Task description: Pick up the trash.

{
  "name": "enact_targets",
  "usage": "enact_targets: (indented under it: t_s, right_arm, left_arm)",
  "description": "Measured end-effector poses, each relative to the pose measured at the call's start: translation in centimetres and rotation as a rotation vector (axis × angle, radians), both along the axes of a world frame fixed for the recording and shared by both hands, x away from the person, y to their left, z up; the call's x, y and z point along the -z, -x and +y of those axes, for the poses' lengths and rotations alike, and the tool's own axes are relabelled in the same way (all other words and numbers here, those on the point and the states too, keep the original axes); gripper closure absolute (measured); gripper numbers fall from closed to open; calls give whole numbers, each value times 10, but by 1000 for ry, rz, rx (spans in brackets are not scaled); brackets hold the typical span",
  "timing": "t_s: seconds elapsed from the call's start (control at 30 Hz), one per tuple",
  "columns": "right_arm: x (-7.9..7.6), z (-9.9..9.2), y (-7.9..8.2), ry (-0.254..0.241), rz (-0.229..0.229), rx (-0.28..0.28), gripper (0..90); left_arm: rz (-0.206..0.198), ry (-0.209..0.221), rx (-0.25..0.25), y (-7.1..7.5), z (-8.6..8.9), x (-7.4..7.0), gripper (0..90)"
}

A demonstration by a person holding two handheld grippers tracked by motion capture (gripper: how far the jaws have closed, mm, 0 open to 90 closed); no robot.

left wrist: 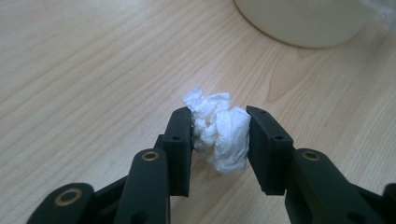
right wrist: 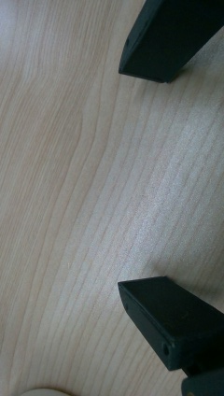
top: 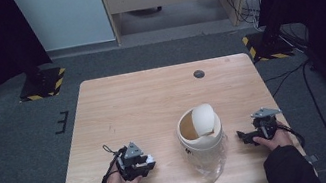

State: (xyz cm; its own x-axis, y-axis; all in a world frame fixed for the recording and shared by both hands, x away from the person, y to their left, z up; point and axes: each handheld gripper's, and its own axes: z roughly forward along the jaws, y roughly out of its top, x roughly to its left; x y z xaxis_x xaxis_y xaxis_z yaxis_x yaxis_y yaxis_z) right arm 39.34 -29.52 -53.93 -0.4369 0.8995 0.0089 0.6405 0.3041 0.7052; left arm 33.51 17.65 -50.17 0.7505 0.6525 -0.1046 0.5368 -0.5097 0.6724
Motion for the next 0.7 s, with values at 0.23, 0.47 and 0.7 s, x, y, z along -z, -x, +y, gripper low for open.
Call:
enact_targets:
  t_s: [0.23,0.47,0.7]
  right_arm:
    - [0,0,0,0,0,0,5]
    - [0,0,0,0,0,0,6]
    - [0,0,0,1,-1,-3,6]
  left_arm:
    - [-51,65,-38,1,7,-10,621]
    - [-118,135,-73,3,14,-21,621]
    - [-199,220,-94,7,15,-36,624]
